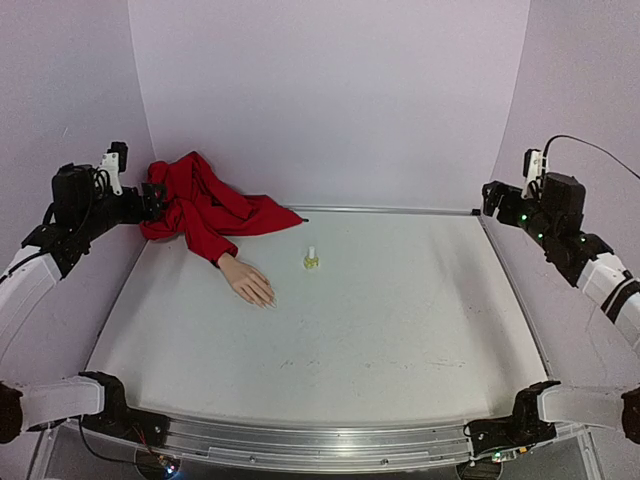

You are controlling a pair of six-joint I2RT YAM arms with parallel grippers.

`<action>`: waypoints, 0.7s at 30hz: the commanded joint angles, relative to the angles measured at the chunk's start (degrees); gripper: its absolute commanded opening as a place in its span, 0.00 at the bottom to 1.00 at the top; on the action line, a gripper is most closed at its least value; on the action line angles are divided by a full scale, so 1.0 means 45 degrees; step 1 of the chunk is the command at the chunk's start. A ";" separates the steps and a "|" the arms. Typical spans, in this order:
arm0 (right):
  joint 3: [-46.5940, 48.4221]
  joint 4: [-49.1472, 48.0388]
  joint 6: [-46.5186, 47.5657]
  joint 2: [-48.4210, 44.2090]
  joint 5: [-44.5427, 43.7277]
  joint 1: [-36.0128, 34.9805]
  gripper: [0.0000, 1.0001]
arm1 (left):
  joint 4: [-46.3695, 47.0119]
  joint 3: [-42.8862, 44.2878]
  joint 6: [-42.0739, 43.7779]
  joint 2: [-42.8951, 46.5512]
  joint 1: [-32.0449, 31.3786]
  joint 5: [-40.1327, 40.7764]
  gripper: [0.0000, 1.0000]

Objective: Paint the nails

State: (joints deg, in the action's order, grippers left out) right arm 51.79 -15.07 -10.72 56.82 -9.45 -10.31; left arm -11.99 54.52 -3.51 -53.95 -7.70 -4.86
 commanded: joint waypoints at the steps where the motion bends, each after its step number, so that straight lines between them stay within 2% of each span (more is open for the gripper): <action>1: -0.0735 -0.1513 -0.0002 0.0649 0.0109 0.0555 0.98 | 0.0601 0.0342 -0.0554 -0.1216 -0.0448 -0.0070 0.99; 12: -0.1807 -0.1994 -0.0584 0.2721 0.0866 0.1989 0.98 | 0.1289 0.1905 -0.1340 -0.7032 -0.3664 -0.0060 0.99; 17: -0.2244 -0.2607 -0.0598 0.3265 0.1772 0.2427 0.98 | 0.0776 0.3944 -0.1376 -1.0231 -0.5456 0.0078 0.99; 21: -0.2244 -0.2929 -0.1134 0.3518 0.2055 0.2640 0.98 | -0.0427 0.6485 -0.1378 -1.2796 -0.6514 0.0243 0.99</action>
State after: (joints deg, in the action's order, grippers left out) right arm 41.58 -22.98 -13.15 72.20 -2.74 0.73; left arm -10.92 73.28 -9.08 -104.64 -33.50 -4.62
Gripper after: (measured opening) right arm 0.984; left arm 0.994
